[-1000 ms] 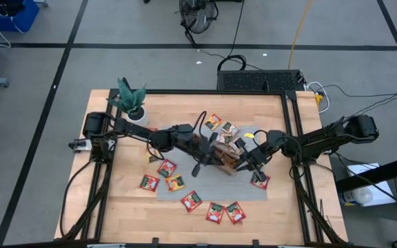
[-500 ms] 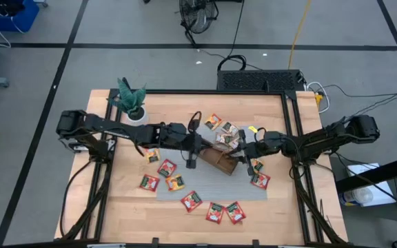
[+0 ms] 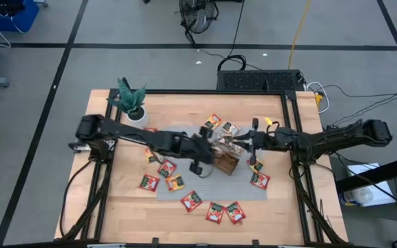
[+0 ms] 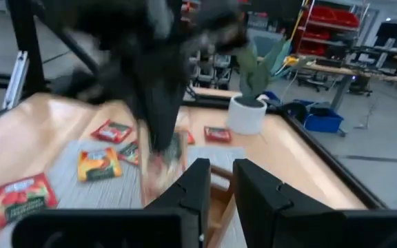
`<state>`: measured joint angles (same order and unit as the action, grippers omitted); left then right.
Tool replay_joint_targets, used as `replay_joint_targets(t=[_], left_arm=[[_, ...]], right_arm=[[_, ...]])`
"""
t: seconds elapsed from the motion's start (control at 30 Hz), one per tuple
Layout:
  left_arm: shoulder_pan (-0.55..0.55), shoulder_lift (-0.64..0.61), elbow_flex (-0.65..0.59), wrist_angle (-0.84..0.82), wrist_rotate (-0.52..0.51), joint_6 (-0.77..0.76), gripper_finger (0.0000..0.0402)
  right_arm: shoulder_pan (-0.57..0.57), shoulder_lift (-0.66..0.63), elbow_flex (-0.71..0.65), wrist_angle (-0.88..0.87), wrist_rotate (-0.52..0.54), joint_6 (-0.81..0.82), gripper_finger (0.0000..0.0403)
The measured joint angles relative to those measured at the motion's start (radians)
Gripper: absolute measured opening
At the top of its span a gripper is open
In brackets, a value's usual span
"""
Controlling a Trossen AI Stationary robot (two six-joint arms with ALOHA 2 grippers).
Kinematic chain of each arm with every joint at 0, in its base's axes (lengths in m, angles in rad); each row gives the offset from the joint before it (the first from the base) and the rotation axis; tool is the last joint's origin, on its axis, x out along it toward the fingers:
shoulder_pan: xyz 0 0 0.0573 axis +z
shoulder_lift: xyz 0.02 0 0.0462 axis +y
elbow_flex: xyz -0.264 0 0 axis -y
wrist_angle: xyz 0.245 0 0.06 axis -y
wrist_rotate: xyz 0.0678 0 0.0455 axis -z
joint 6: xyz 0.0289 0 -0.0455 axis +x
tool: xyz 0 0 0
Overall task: Pick & Place Tea
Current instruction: Put the brown tea into the right part of the wooden organizer
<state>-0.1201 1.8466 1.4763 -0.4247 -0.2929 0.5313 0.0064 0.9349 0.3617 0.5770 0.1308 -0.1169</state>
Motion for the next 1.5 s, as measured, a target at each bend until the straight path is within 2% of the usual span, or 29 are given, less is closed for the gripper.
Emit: replay_joint_targets(t=[0.17, 0.33, 0.5, 0.97, 1.5], left_arm=[[-0.025, 0.143, 0.204, -0.138, 0.069, 0.075, 0.0001], [-0.019, 0.225, 0.308, -0.225, 0.134, 0.097, 0.0000], [0.015, 0.249, 0.316, -0.175, 0.206, 0.076, 0.0000], [0.048, 0.301, 0.314, -0.145, 0.237, 0.059, 0.0000], [0.076, 0.370, 0.314, -0.096, 0.278, 0.054, 0.0000]], right_arm=[[-0.005, -0.026, -0.016, -0.010, 0.006, -0.019, 0.0050], [-0.015, -0.058, -0.053, 0.001, 0.006, -0.015, 0.0048], [-0.014, -0.086, -0.091, 0.040, 0.004, -0.009, 0.0047], [-0.012, -0.111, -0.160, 0.157, -0.002, 0.001, 0.0045], [-0.012, -0.114, -0.164, 0.152, -0.002, 0.027, 0.0045]])
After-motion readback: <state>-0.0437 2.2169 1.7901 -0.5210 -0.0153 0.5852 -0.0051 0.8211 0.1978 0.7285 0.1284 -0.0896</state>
